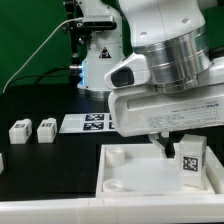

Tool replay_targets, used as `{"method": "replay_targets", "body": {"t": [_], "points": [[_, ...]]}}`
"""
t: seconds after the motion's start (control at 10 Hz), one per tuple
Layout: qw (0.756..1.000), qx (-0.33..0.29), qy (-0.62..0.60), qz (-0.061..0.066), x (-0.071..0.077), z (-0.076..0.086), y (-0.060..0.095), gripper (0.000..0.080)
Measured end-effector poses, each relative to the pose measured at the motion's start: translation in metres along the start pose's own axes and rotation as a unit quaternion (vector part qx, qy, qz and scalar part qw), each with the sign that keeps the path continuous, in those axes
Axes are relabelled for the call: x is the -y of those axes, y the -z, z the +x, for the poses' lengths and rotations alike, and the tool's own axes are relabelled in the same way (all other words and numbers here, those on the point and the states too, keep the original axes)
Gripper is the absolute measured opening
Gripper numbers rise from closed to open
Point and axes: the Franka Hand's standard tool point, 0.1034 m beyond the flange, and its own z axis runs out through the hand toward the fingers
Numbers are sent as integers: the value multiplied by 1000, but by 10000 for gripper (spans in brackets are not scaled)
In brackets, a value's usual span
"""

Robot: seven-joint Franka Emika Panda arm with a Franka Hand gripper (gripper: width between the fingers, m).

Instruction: Assemble one leg

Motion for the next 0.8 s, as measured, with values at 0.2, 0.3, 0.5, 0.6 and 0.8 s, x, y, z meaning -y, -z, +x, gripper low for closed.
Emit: {"method": "replay_targets", "body": {"t": [0.2, 0.3, 0.5, 0.6, 0.8], "points": [[1000, 0, 0, 0, 0, 0, 0, 649], [1000, 0, 0, 0, 0, 0, 0, 649], [1000, 0, 0, 0, 0, 0, -1, 649], [1000, 0, 0, 0, 0, 0, -1, 519], [1000, 1, -1, -1, -1, 0, -1, 297]]}}
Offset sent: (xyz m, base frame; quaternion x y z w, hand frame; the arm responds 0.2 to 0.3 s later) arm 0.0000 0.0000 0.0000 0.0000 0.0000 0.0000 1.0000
